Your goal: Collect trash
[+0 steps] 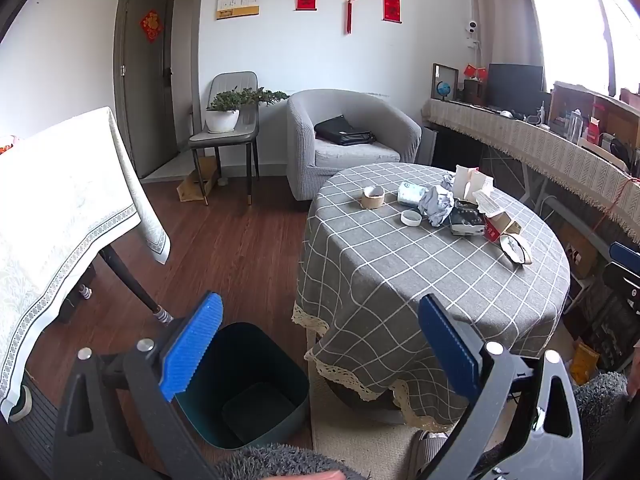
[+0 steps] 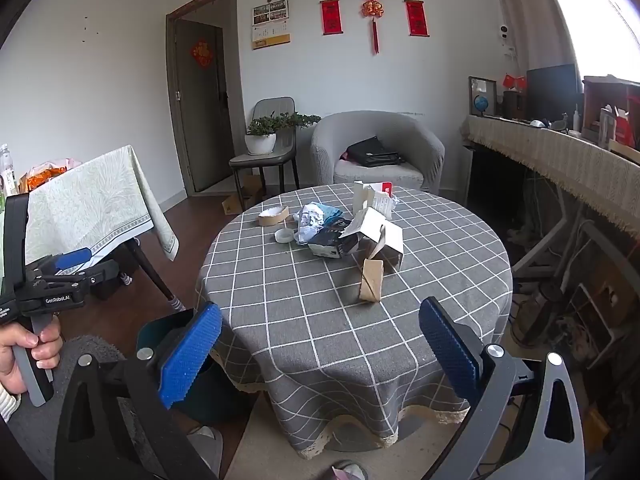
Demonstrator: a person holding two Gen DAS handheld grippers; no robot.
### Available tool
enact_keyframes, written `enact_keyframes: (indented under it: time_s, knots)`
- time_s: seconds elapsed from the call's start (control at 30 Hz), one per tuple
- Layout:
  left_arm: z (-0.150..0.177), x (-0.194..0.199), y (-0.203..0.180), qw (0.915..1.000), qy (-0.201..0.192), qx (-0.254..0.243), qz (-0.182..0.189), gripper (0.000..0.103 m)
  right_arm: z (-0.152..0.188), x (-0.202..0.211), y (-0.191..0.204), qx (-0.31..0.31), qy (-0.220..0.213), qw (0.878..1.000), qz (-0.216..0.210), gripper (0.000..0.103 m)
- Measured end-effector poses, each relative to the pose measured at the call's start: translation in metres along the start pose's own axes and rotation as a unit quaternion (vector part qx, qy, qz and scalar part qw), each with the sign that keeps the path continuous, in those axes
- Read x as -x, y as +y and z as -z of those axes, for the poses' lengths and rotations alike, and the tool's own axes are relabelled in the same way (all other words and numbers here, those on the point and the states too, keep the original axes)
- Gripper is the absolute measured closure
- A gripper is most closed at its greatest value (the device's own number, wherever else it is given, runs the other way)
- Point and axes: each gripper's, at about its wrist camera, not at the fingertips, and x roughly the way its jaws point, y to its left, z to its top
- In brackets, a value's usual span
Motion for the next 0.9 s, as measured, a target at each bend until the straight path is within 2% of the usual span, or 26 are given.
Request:
enact_keyframes:
  time_s: [0.9]
  knots:
    - [0.0001,-0.0003,-0.0005,1.0000,0.002,-0.003,-0.002,0.003,-0.0015,-0.0005,-0.0008,0.001,0.001,1.000,0.000,0.003]
